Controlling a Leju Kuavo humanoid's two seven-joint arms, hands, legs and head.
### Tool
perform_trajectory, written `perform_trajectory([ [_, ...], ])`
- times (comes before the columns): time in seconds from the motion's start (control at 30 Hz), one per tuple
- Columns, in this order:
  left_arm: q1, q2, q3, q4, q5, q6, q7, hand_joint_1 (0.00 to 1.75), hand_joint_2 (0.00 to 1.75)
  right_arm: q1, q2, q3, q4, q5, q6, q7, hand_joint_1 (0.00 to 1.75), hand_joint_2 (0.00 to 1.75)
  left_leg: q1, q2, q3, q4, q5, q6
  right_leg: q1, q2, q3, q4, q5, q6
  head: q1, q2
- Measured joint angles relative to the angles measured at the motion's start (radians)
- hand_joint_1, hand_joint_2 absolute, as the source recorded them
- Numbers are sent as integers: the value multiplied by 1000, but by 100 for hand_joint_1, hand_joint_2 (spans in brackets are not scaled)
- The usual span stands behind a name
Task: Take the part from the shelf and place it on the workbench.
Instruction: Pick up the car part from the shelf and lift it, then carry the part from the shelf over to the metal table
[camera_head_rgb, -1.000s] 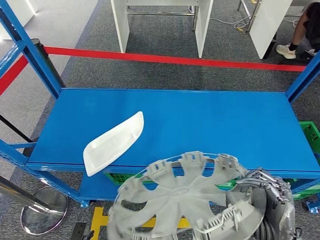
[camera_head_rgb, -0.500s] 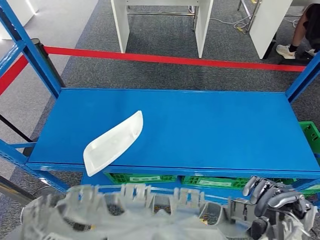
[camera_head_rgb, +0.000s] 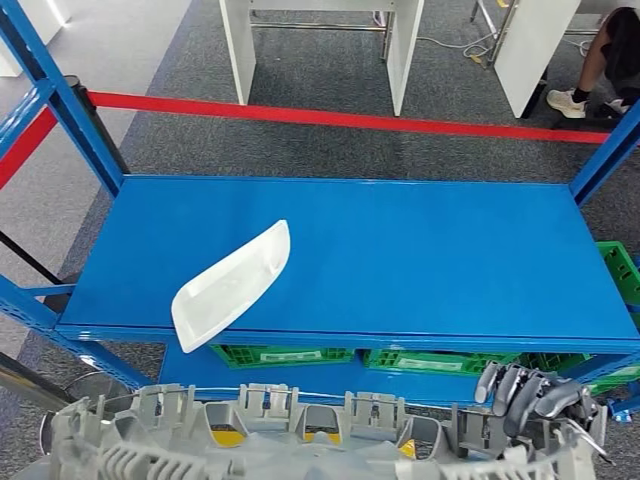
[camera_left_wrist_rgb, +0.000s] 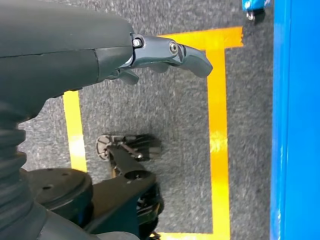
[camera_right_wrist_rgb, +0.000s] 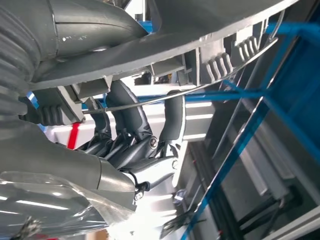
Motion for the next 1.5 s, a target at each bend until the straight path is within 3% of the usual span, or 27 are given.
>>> perform_trajectory([
  [0.03, 2, 0, 0, 0, -2, 0, 0, 0, 175, 0, 0, 0, 11, -4, 2, 0, 175, 175, 0, 5, -3, 1, 0, 0, -1, -3, -19, 51, -18, 2, 0, 0],
  [0.07, 3, -1, 0, 0, -4, 0, 0, 0, 175, 1, 0, -1, 22, -8, 4, 1, 175, 175, 0, 9, -5, 3, 1, -1, -2, -5, -23, 72, -17, 4, 0, 0],
  [0.1, 3, -1, 0, 0, -7, 0, 0, 0, 175, 1, 0, -1, 30, -10, 5, 1, 175, 175, 1, 12, -7, 5, 1, -3, -3, -7, -7, 52, 4, 5, 0, 0],
  [0.17, 2, -3, 0, 0, -10, 0, 0, 0, 175, 0, 0, -2, 45, -13, 7, 3, 175, 175, 3, 14, -10, 12, 0, -10, -7, -13, 68, -73, 61, 9, 0, 0],
  [0.23, 2, -3, 0, 0, -11, -1, 0, 0, 175, -2, 1, -2, 58, -14, 7, 5, 175, 175, 1, 13, -16, 23, -1, -23, -6, -14, 126, -170, 85, 7, 2, 0],
  [0.37, 3, -1, 0, 0, -14, 0, 0, 0, 175, -3, 2, -4, 75, -15, 7, 8, 175, 175, 0, 12, -31, 38, 1, -45, -5, -11, 120, -180, 89, -11, 4, 0],
  [0.43, 3, -1, 0, 0, -15, 1, 0, 0, 175, -3, 3, -5, 81, -15, 7, 9, 175, 175, 3, 11, -52, 90, -51, -56, -7, -13, 107, -180, 99, -30, -1, 0],
  [0.5, 3, -1, 0, 0, -16, 2, 0, 0, 175, -3, 4, -5, 87, -15, 7, 10, 175, 175, 5, 11, -93, 214, -135, -64, -4, -14, 91, -179, 110, -43, -5, 0],
  [0.53, 3, -1, 0, 0, -17, 2, 0, 0, 175, -3, 4, -6, 91, -15, 7, 10, 175, 175, 5, 11, -107, 272, -163, -65, -1, -15, 82, -179, 116, -47, -6, 0],
  [0.57, 3, -2, 0, 0, -17, 2, 0, 0, 175, -3, 4, -6, 94, -15, 7, 10, 175, 175, 5, 11, -109, 305, -171, -64, 2, -15, 74, -178, 123, -49, -6, 0],
  [0.6, 3, -2, 0, 0, -17, 2, 0, 0, 175, -3, 4, -7, 97, -15, 7, 10, 175, 175, 5, 11, -94, 298, -157, -59, 6, -14, 66, -178, 129, -51, -6, 0],
  [0.63, 3, -2, 0, 0, -17, 2, 0, 0, 175, -3, 4, -8, 100, -15, 7, 10, 175, 175, 3, 10, -61, 253, -129, -51, 11, -13, 59, -177, 135, -52, -6, 0],
  [0.67, 2, -2, 0, 0, -17, 2, 0, 0, 175, -3, 4, -8, 101, -15, 7, 10, 175, 175, -1, 9, -17, 183, -100, -39, 14, -12, 53, -177, 141, -52, -6, 0],
  [0.73, 1, 1, 0, 0, -18, 2, 0, 0, 175, -3, 5, -8, 102, -15, 7, 10, 175, 175, -8, 6, 63, 48, -74, -19, 18, -11, 45, -177, 154, -48, -5, 0],
  [0.8, 0, 2, 0, 0, -18, 2, 0, 0, 175, -4, 7, -8, 104, -15, 7, 10, 175, 175, -15, 5, 84, -2, -73, -14, 13, -12, 39, -179, 168, -37, -5, 0],
  [0.87, 0, 0, 0, 0, -18, 2, 0, 0, 175, -4, 9, -9, 105, -15, 7, 10, 175, 175, -16, 7, 74, -14, -51, -14, 9, -12, 32, -181, 175, -25, -5, 0],
  [0.93, 0, -1, 0, 0, -18, 2, 0, 0, 175, -3, 9, -9, 106, -15, 7, 10, 175, 175, -11, 12, 63, -29, -29, -9, 11, -12, 20, -172, 155, -17, -4, 0],
  [1.0, -1, -1, 0, 0, -18, 2, 0, 0, 175, -2, 9, -10, 107, -15, 7, 10, 175, 175, -8, 13, 57, -33, -22, -6, 12, -12, 11, -162, 133, -16, -3, 0],
  [1.17, -1, -1, 0, 0, -18, 2, 0, 0, 175, -2, 9, -10, 107, -15, 7, 10, 175, 175, -8, 13, 56, -33, -21, -4, 12, -12, 8, -158, 127, -16, -2, 0],
  [1.23, -2, -1, 0, 0, -17, 2, 0, 0, 175, -3, 9, -10, 107, -16, 7, 10, 175, 175, -8, 14, 44, -31, -13, -2, 10, -12, -6, -109, 81, -13, 0, 0],
  [1.27, -2, -1, 0, 0, -17, 2, 0, 0, 175, -3, 9, -10, 108, -16, 7, 10, 175, 175, -8, 15, 30, -29, -4, -2, 9, -12, -20, -49, 42, -9, 1, 0],
  [1.3, -2, -2, 0, 0, -17, 2, 0, 0, 175, -3, 9, -10, 110, -15, 7, 10, 175, 175, -6, 18, 2, -21, 12, -6, 4, -12, -3, -17, 34, -2, 2, 0],
  [1.37, -1, -5, 0, 0, -18, 4, -1, 0, 175, -6, 9, -10, 117, -6, -3, 9, 175, 175, -5, 21, -57, 11, 47, -26, -2, -13, 95, -88, 35, 0, 2, 0],
  [1.4, 0, -5, 0, 0, -18, 6, -1, 0, 175, -9, 10, -10, 121, 1, -9, 9, 175, 175, -4, 22, -79, 26, 62, -37, -4, -14, 150, -160, 54, -4, 3, 0],
  [1.43, 1, -5, 0, 0, -18, 9, -2, 0, 175, -11, 10, -10, 124, 7, -15, 8, 175, 175, -4, 21, -88, 36, 64, -46, -4, -15, 171, -206, 46, -16, 3, 0],
  [1.5, 3, -5, 0, 1, -17, 13, -3, 0, 175, -13, 11, -10, 131, 16, -24, 6, 175, 175, 0, 18, -99, 68, 15, -58, -6, -18, 156, -204, 62, -33, 1, 0],
])
